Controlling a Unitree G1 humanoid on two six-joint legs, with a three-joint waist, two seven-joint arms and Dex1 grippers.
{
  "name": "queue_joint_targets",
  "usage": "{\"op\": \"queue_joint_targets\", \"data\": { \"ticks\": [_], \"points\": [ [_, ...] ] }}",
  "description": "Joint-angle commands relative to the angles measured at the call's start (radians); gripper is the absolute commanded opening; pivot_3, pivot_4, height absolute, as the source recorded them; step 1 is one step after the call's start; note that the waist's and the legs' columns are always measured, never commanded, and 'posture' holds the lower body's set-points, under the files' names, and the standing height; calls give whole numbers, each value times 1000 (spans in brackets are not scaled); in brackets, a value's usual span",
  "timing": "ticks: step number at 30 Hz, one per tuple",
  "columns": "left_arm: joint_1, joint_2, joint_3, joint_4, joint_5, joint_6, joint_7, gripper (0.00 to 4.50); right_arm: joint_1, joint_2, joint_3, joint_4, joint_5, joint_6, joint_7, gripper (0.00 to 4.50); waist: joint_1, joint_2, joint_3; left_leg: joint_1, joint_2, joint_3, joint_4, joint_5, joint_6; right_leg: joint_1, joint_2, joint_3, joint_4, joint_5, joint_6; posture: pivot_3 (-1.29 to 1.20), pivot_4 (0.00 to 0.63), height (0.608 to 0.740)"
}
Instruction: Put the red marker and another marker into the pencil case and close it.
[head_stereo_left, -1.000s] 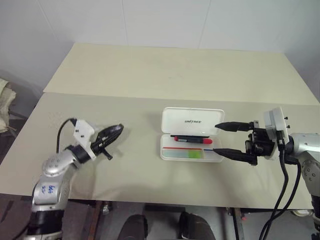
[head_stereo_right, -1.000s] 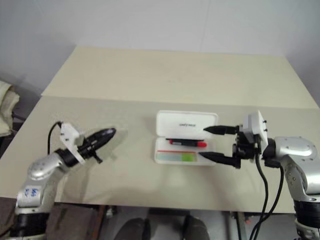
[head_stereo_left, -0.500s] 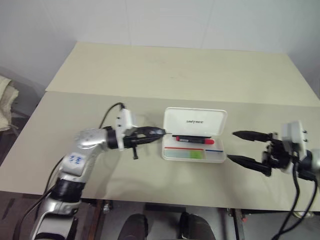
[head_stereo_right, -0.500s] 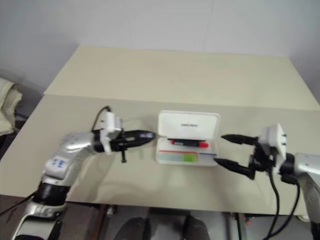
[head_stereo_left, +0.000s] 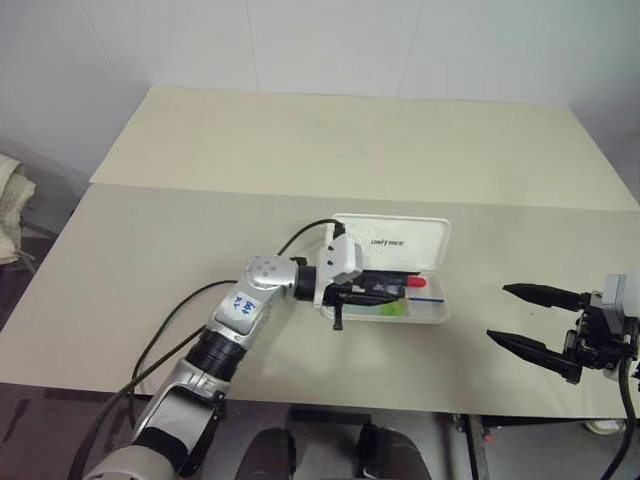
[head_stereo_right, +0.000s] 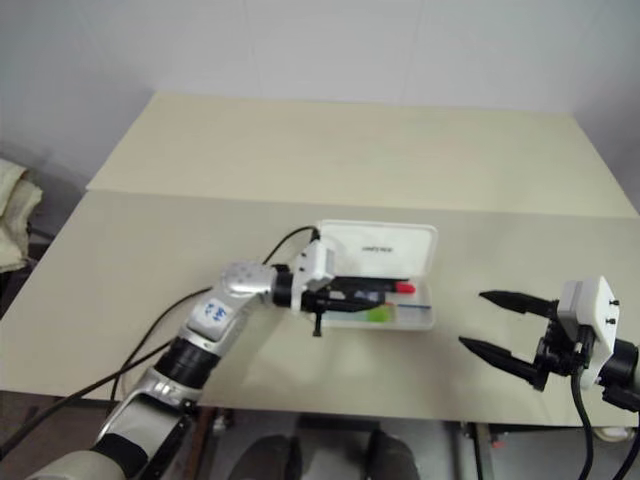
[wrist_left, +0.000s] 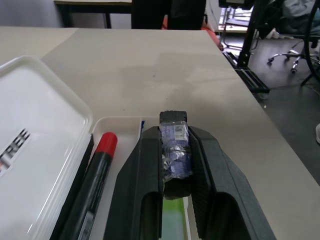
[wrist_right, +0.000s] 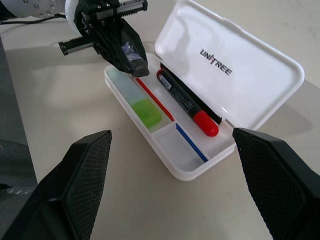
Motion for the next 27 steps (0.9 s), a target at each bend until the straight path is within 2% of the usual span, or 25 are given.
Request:
{"op": "queue_joint_targets", "data": {
  "ticks": [1,13,21,27],
  "points": [
    [-44,-58,-24,23,30,-18,24,398,5,10,-33,-51,24,-20,-23,4111,1,0,0,0,0,0,0,0,0,0,0,0,0,0,0,0,150,740],
    [-108,-179,-81,203,128,-80,37,398,-28,30,39,-94,26,-10,-96,4111,1,0,0,-1,-1,0,0,0,0,0,0,0,-2,0,0,0,150,740],
    [-168,-275,-78,363,176,-147,63,398,-26,33,47,-142,50,5,-134,4111,2,0,0,-2,-1,-1,0,0,1,0,0,-1,-3,0,0,0,150,740],
    [-203,-312,-71,450,200,-192,62,398,-11,35,39,-178,67,14,-166,4111,1,0,0,-2,-1,-1,0,0,1,0,0,-1,-3,0,1,0,150,740]
  ]
}}
